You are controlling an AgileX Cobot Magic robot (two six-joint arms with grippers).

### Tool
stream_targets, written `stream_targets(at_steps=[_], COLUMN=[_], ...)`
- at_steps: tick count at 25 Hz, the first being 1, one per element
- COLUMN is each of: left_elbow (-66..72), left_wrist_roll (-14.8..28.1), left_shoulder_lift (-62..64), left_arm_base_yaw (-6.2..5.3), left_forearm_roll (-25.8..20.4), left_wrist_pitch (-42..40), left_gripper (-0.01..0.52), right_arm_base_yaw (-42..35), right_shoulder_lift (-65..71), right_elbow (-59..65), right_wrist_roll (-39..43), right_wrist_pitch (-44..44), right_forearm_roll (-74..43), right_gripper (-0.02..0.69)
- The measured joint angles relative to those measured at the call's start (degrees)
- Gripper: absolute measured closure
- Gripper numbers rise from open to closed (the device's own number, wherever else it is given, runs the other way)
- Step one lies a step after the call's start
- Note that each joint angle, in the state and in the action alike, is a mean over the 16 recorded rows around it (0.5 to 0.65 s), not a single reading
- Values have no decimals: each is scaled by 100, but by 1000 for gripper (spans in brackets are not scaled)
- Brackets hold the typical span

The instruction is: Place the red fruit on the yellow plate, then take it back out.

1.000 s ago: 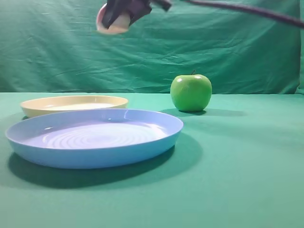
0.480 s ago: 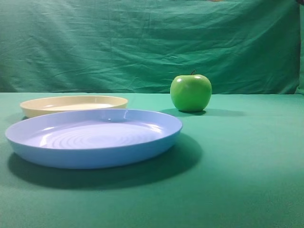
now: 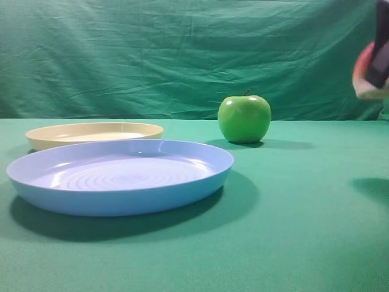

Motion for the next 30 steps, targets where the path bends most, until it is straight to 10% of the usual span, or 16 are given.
stream_targets(at_steps=[14,30], left_elbow=[0,0], left_wrist_roll=[-1,-10], left_shoulder_lift=[0,0], left_arm_base_yaw=[0,0], left_forearm_roll=[0,0], left_wrist_pitch=[0,0], left_gripper=[514,514], right_arm_base_yaw=[0,0], right_shoulder_lift=[16,-2148], right_elbow=[-766,-2062], right_wrist_roll=[37,256], right_wrist_pitch=[822,3195], right_forearm_roll=[-142,-258], right_gripper=[68,611])
